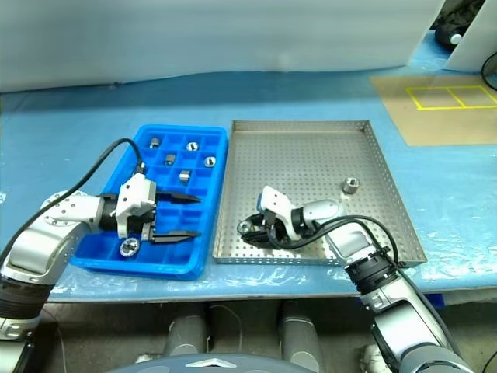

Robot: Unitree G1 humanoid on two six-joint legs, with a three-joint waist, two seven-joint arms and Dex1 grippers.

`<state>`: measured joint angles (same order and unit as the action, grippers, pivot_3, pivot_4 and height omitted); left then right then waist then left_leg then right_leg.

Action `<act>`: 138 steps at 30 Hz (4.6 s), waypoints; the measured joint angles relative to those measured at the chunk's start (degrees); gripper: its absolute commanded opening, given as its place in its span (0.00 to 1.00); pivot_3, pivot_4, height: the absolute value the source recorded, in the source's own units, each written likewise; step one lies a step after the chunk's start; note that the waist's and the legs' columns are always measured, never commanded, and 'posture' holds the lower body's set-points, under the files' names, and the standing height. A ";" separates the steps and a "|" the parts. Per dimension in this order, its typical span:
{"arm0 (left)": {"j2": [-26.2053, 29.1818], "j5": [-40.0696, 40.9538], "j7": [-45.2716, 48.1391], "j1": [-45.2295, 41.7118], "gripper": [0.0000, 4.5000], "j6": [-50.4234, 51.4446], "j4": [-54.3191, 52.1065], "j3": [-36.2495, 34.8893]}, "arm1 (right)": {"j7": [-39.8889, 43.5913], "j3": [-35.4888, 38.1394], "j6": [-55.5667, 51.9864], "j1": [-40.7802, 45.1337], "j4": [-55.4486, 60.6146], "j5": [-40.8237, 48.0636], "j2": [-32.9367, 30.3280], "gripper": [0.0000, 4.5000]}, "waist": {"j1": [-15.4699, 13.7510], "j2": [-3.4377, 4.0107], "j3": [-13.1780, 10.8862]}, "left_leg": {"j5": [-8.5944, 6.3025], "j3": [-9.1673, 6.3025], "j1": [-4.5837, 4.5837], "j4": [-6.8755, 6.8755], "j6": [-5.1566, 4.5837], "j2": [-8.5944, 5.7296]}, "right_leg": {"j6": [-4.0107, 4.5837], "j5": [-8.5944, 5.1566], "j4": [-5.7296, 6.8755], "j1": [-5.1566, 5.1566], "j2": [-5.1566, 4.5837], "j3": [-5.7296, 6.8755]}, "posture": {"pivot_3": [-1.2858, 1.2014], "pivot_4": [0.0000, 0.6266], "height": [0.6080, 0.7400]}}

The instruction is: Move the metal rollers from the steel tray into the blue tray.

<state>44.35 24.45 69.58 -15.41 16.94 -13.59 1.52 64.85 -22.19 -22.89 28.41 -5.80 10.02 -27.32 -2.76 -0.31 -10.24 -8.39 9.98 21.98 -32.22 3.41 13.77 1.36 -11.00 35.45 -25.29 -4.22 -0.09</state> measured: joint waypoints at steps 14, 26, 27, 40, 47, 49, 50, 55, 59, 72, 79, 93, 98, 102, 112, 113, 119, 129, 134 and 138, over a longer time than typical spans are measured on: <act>4.31 0.36 -3.82 2.13 0.83 -0.02 2.08 -11.37 | 3.48 3.51 0.23 13.90 -2.10 1.76 3.13 0.36 | -0.16 -0.01 0.00 | 0.00 -0.01 0.03 0.06 0.00 0.02 | 0.06 -0.02 0.02 -0.06 0.00 0.04 | 0.56 0.24 1.00; 6.89 0.31 -10.06 14.19 0.83 0.70 -1.90 -26.67 | 5.93 0.84 15.44 23.80 -24.37 -2.44 17.12 0.36 | -3.36 -0.05 -0.02 | -0.01 -0.13 0.20 0.11 0.01 0.06 | 0.17 -0.09 0.01 -0.13 -0.03 0.22 | 0.63 0.24 1.00; 6.92 0.34 -10.36 15.31 0.83 1.05 -2.27 -27.89 | 5.95 0.80 16.80 24.31 -25.97 -2.86 17.86 0.36 | -3.66 -0.05 -0.02 | -0.01 -0.14 0.21 0.11 0.00 0.06 | 0.17 -0.09 0.00 -0.13 -0.03 0.24 | 0.64 0.24 1.00; 6.43 2.23 -14.25 21.20 0.83 3.57 -7.26 -32.60 | 4.35 1.30 25.83 27.82 -37.42 -5.60 24.50 0.36 | -5.96 -0.04 -0.03 | -0.01 -0.28 0.41 0.16 0.01 0.11 | 0.17 -0.12 0.03 -0.31 -0.02 0.36 | 0.64 0.24 1.00; 6.43 2.38 -15.04 19.98 0.83 3.64 -7.30 -31.98 | 5.59 1.22 23.70 25.33 -33.67 -5.59 24.72 0.36 | -5.94 -0.06 -0.02 | 0.00 -0.30 0.90 0.06 0.03 0.10 | 0.19 -0.11 0.15 -0.78 -0.02 0.36 | 0.64 0.24 1.00; 6.44 2.40 -15.06 19.45 0.83 3.64 -7.24 -31.28 | 5.59 1.24 22.73 24.88 -33.27 -5.58 24.59 0.36 | -5.93 -0.06 -0.02 | 0.01 -0.35 1.02 0.04 0.05 0.11 | 0.20 -0.10 0.19 -0.87 -0.01 0.41 | 0.63 0.24 1.00; 6.44 2.40 -15.05 19.19 0.83 3.64 -7.22 -30.97 | 5.57 1.24 22.46 24.78 -33.12 -5.58 24.61 0.36 | -5.91 -0.06 -0.02 | 0.02 -0.36 1.06 0.04 0.05 0.11 | 0.20 -0.10 0.20 -0.91 -0.01 0.41 | 0.63 0.24 1.00; 6.44 2.38 -15.04 17.41 0.83 3.64 -6.66 -29.71 | 4.67 1.25 21.09 24.72 -32.72 -5.60 25.20 0.36 | -5.84 -0.06 -0.01 | 0.04 -0.37 1.10 0.03 0.08 0.12 | 0.20 -0.10 0.22 -0.95 0.00 0.42 | 0.63 0.24 1.00; 6.44 2.35 -14.98 16.12 0.83 3.63 -6.02 -28.22 | 3.50 1.27 20.46 24.67 -32.65 -5.62 25.83 0.36 | -5.86 -0.06 -0.01 | 0.04 -0.38 1.11 0.00 0.08 0.11 | 0.20 -0.10 0.22 -0.94 0.00 0.43 | 0.62 0.24 1.00; 6.44 2.23 -14.36 12.41 0.83 3.27 -3.20 -24.59 | 0.08 2.44 18.14 24.30 -30.40 -5.51 24.99 0.94 | -5.74 -0.07 -0.01 | 0.11 -0.48 1.12 -0.01 0.20 0.11 | 0.21 -0.10 0.28 -0.92 0.00 0.50 | 0.60 0.24 1.00; 6.24 2.25 -13.24 7.42 0.83 2.83 -1.36 -20.30 | -0.07 3.14 16.83 22.87 -26.28 -5.47 20.81 0.94 | -5.65 -0.07 0.00 | 0.16 -0.51 1.12 -0.08 0.27 0.09 | 0.21 -0.09 0.30 -0.87 -0.01 0.52 | 0.57 0.24 1.00; -12.78 -3.25 -7.05 -17.70 0.83 -5.03 15.88 2.83 | -7.30 18.34 3.13 12.17 -9.51 -2.99 -2.61 0.94 | -2.78 -0.11 0.04 | 0.31 -0.51 1.10 -0.38 0.48 0.01 | 0.17 -0.03 0.36 -0.68 0.03 0.32 | 0.43 0.24 1.00; -18.12 -4.65 -2.47 -22.09 0.83 -8.93 22.89 7.14 | -9.43 23.96 -4.14 0.65 2.93 -0.73 -9.62 0.94 | 0.08 -0.08 0.06 | 0.25 -0.36 0.97 -0.24 0.36 0.01 | 0.15 -0.03 0.25 -0.71 0.08 0.15 | 0.38 0.24 1.00; -21.28 -5.46 0.69 -24.96 0.83 -12.06 28.76 8.63 | -11.36 28.78 -12.19 -12.76 17.73 2.80 -12.49 0.94 | 1.26 -0.06 0.07 | 0.07 -0.13 0.70 -0.23 0.06 0.01 | 0.13 -0.02 0.22 -0.63 0.09 -0.03 | 0.37 0.24 1.00; -22.59 -5.61 3.91 -26.04 0.83 -13.44 32.56 8.85 | -16.67 29.83 -18.25 -20.62 27.42 6.92 -12.57 0.94 | 2.86 -0.06 0.07 | -0.09 0.03 0.00 -0.51 -0.17 -0.06 | -0.40 -0.21 -0.09 0.23 0.01 -0.14 | 0.37 0.24 1.00; -22.61 -5.62 3.96 -26.03 0.83 -13.45 32.67 8.86 | -16.90 29.68 -18.15 -20.67 26.54 6.92 -12.57 0.94 | 2.90 -0.06 0.07 | -0.12 0.03 0.05 -0.53 -0.22 -0.07 | -0.40 -0.21 -0.14 0.22 0.01 -0.14 | 0.37 0.24 1.00; -22.18 -5.77 4.31 -24.29 0.83 -13.68 31.68 8.96 | -17.05 27.93 -13.60 -20.25 18.19 6.44 -12.47 0.94 | 2.97 -0.02 0.10 | -0.21 0.03 0.05 -0.38 -0.36 -0.06 | -0.07 -0.01 -0.28 0.27 0.00 -0.10 | 0.38 0.24 1.00; -21.45 -5.76 4.90 -22.58 0.83 -12.38 29.19 9.03 | -16.94 24.60 -10.11 -19.51 17.11 6.26 -12.53 0.94 | 2.87 -0.01 0.14 | -0.22 0.03 -0.04 -0.17 -0.38 -0.06 | -0.02 0.02 -0.63 0.50 -0.01 -0.01 | 0.38 0.24 1.00; -20.97 -5.76 4.87 -22.57 0.83 -12.05 29.17 9.02 | -15.75 24.17 -12.74 -21.55 18.45 7.51 -13.68 0.94 | 2.75 -0.01 0.14 | -0.23 0.03 -0.01 -0.17 -0.38 -0.08 | -0.02 0.01 -0.65 0.50 -0.02 -0.02 | 0.38 0.24 1.00; -20.77 -5.78 4.52 -22.50 0.83 -12.02 29.17 8.97 | -13.63 23.37 -15.23 -23.78 21.29 8.72 -15.72 0.94 | 2.91 0.00 0.14 | -0.23 0.03 -0.02 -0.10 -0.39 -0.07 | -0.02 0.01 -0.68 0.46 -0.01 -0.02 | 0.39 0.24 1.00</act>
<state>23.59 18.67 74.10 -37.91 4.93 15.58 10.49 51.22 1.18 -38.12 4.63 15.49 18.74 -43.04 0.15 -0.31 -10.10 -8.62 10.00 21.96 -32.32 3.02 13.70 1.34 -10.98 34.76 -24.83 -4.23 -0.11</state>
